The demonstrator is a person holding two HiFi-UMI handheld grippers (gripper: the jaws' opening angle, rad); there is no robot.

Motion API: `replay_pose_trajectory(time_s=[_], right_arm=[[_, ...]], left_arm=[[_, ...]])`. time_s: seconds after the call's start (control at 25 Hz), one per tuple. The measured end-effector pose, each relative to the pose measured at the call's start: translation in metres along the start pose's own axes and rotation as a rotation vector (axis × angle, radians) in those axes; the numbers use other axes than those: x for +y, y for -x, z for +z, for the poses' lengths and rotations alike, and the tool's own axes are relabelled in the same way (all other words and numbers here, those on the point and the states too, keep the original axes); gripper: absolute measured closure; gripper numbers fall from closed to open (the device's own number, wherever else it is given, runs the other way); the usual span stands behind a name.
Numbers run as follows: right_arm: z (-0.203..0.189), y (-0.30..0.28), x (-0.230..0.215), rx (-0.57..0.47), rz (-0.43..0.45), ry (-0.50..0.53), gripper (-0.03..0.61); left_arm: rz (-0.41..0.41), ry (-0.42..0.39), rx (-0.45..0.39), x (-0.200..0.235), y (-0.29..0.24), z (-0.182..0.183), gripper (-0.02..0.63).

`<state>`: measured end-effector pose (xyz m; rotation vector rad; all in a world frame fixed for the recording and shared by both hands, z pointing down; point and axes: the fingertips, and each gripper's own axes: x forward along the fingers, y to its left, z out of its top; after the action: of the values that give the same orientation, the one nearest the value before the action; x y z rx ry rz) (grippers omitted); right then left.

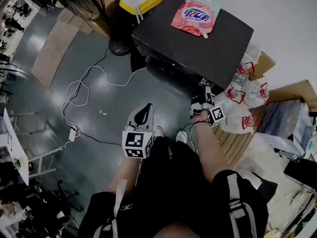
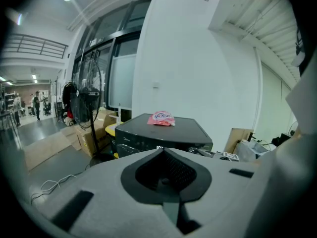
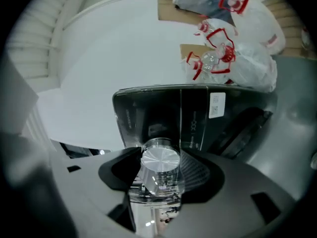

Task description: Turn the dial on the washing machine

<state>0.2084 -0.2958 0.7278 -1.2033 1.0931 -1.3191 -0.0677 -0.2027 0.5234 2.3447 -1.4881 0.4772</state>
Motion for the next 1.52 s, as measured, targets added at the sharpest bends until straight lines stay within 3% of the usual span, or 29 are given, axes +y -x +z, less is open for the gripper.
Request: replay_pose_trajectory(time_s=[0.16,0.52,0.72,0.92,1.12,1.32,1.52], right_arm=[[-0.005,-0.003,0.003,-0.014,0.004,-0.117,0.334],[-0.004,-0.002,0.001,0.001,0.0,-0.162,0.334],[-0.014,-0.005,-0.003,0.021,0.058,-0.501,0.334],[-0.013,-0.005,-0.004,0.029,0.055,-0.511,0.334],[-0.019,-0.007,0.002,0.051,0.122,-0.708,0.356],[-0.02,-0.008,0.003,0.027,0.142,-0.747,0.359],[-0.023,-0.009,0.005,-0.012,0.195,-0.864,0.357]], left_arm=[[0.013,0.009,0.013,-0.001,-0.001,-0.008,0.611],[0.034,0.02,0.024,-0.005,0.0,-0.017,0.611],[0.03,0.019,0.032,-0.011,0.001,-0.021,0.611],[0.025,0.016,0.036,-0.017,0.0,-0.023,0.611],[0.027,0.012,0.037,-0.015,0.001,-0.021,0.611],[0.016,0.006,0.042,-0.018,-0.001,-0.022,0.611],[0.002,-0.012,0.067,-0.02,-0.004,-0.029,0.611]])
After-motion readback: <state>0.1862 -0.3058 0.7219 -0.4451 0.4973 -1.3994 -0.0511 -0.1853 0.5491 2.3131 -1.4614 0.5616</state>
